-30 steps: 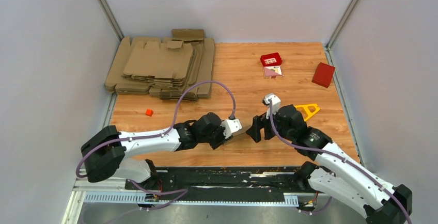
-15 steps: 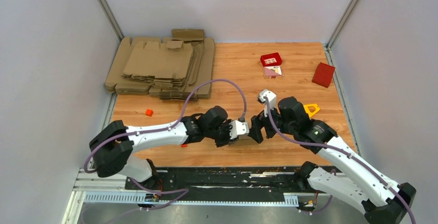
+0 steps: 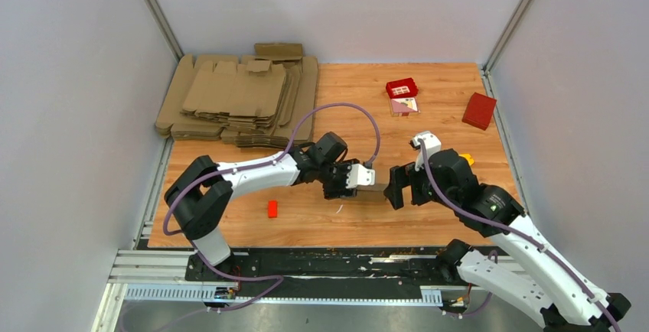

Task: Fold the paper box

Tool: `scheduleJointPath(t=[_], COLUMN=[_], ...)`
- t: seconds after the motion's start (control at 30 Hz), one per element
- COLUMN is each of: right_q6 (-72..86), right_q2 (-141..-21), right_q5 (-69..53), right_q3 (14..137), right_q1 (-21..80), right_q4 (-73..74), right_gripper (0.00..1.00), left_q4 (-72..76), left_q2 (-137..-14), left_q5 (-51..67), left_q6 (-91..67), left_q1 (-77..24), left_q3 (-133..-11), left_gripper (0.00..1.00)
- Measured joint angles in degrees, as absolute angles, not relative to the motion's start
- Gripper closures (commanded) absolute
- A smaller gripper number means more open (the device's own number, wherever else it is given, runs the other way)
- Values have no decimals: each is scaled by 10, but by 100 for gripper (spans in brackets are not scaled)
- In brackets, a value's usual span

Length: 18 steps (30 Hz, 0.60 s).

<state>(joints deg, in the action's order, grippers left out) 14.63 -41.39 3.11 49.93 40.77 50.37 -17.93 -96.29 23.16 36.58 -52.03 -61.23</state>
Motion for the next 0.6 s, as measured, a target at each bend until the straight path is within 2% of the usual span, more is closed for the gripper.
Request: scheduleJointPath(t=[0.1, 0.13, 0.17, 0.2, 0.43, 0.6], right_q6=[154, 155, 155, 154, 88, -8], right_q2=[-416, -422, -433, -446, -547, -575], right_q5=[48, 50, 51, 51, -16, -81], right_q3=[500, 500, 500, 500, 503, 503], right_q1=[407, 406, 406, 406, 403, 403], right_q4=[508, 508, 508, 506, 465, 408], right_gripper=[0, 0, 0, 0, 3, 6], left_q4=[-185, -185, -185, -182, -130, -65], left_q2=[-963, -962, -960, -955, -831, -709], left_q5=[222, 217, 211, 205, 157, 79], left_q6=[368, 366, 364, 360, 287, 203], left_q1=[-520, -520, -520, -520, -520, -520], left_q3=[-613, -613, -612, -611, -552, -469], left_gripper=[28, 22, 11, 9, 0, 0])
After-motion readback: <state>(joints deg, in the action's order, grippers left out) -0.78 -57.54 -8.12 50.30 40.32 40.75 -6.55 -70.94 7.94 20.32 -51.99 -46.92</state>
